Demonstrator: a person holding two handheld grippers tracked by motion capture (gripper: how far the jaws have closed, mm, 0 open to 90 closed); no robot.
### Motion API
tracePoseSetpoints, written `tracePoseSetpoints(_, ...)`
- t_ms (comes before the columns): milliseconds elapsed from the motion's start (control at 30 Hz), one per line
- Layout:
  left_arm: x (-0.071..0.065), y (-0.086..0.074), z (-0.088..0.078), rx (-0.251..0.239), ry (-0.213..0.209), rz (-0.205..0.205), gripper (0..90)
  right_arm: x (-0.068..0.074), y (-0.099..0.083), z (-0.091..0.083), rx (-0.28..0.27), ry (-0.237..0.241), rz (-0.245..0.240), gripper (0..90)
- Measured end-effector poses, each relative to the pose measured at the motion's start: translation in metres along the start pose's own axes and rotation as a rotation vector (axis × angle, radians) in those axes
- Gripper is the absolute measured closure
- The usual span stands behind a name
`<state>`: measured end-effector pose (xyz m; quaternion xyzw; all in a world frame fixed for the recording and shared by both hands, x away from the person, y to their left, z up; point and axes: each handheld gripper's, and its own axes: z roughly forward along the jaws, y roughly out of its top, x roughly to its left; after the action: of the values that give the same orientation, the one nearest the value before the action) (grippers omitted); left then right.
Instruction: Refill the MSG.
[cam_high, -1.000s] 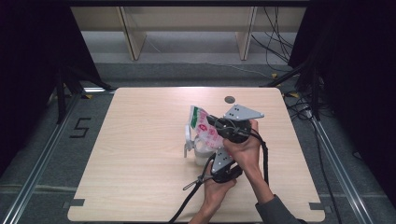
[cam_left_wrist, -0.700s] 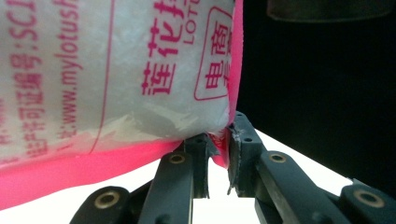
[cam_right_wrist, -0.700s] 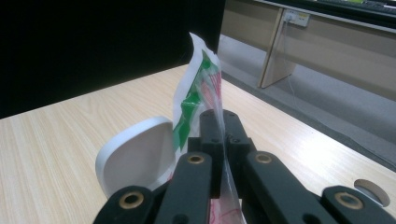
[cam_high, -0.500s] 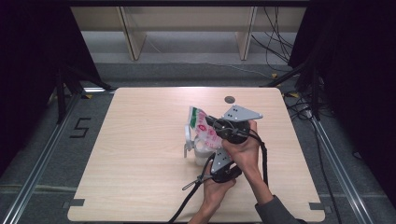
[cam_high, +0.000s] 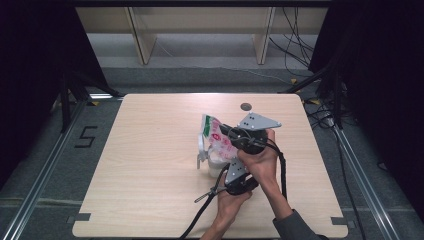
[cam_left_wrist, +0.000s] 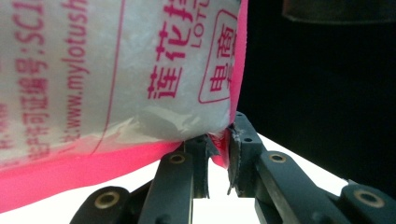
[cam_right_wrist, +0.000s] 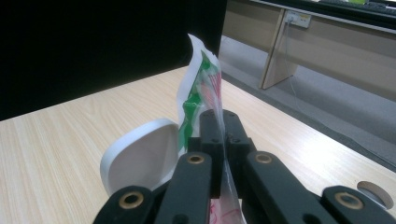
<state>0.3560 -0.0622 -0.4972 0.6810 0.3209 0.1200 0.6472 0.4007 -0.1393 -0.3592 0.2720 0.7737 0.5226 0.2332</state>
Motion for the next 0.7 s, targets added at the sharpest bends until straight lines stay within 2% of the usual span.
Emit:
tracePoseSetpoints(133,0.001,0.0,0.0017,0.004,-0.004,-0.006,79.4,-0.0015,-0.0005,0.0007,-0.008,0.0,0.005,90.0)
tracePoseSetpoints(200,0.0013,0.0007,0.0017,0.007,-0.006,-0.003,79.4,-0.002,-0.0011,0.0003,0.001,0.016,0.029,90.0)
tracePoseSetpoints(233,0.0042,0.0014,-0.0001,0.046,-0.001,0.043,79.4,-0.0024,-0.001,0.0004,-0.005,0.012,0.021,90.0)
tracePoseSetpoints(267,0.0033,0.0013,0.0014,0.033,0.001,0.031,79.4,-0.0029,-0.0006,-0.0002,-0.007,0.005,0.007,90.0)
tracePoseSetpoints(367,0.0033,0.0023,0.002,0.034,0.001,0.029,79.4,-0.0019,-0.0001,-0.0007,-0.008,0.01,0.028,90.0)
tracePoseSetpoints(433,0.0029,0.0027,0.0023,0.035,0.002,0.029,79.4,-0.0013,-0.0002,-0.0008,-0.016,-0.007,0.037,90.0)
tracePoseSetpoints(467,0.003,0.0026,0.0032,0.03,-0.001,0.026,79.4,-0.0035,0.0005,-0.0011,-0.013,0.0,0.009,90.0)
tracePoseSetpoints(500,0.0029,0.0029,0.0032,0.037,0.005,0.029,79.4,-0.0039,0.0005,-0.0008,-0.019,-0.006,0.002,90.0)
tracePoseSetpoints(533,0.0031,0.0026,0.0038,0.031,0.0,0.027,79.4,-0.0013,-0.0001,-0.0003,-0.02,-0.01,0.037,90.0)
tracePoseSetpoints(600,0.0033,0.0023,0.0033,0.033,0.002,0.03,79.4,-0.0031,-0.0006,0.0007,-0.012,0.01,0.037,90.0)
tracePoseSetpoints(700,0.0039,0.0023,0.0028,0.033,0.003,0.029,79.4,-0.0002,0.0001,-0.0006,0.008,0.01,0.048,90.0)
